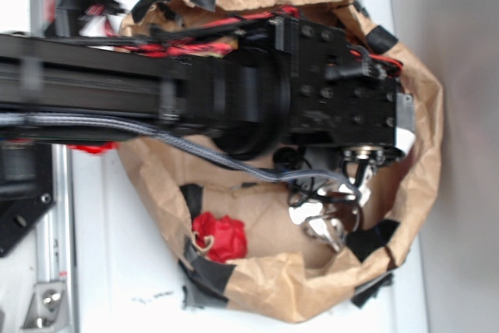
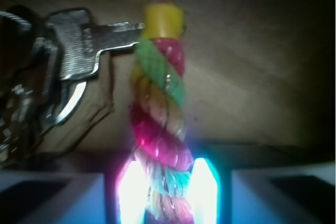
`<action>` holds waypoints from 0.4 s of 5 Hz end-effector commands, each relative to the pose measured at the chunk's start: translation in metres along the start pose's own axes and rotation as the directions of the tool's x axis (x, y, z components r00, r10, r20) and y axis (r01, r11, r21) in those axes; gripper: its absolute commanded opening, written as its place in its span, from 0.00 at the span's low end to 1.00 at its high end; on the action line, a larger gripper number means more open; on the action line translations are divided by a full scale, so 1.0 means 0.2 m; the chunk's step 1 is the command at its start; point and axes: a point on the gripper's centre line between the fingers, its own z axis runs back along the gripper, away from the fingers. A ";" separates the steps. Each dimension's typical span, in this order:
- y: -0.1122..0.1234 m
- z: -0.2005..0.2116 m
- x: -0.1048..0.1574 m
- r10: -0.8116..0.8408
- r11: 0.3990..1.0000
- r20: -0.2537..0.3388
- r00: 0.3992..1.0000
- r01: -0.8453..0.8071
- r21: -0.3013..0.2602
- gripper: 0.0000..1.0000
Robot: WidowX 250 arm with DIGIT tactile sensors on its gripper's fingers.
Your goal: Grab the multicolored rope.
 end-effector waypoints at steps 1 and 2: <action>0.04 0.60 -0.04 0.268 0.963 0.179 0.947 -0.268 -0.022 0.00; 0.04 0.85 -0.05 0.393 0.918 0.077 0.916 -0.385 -0.095 0.00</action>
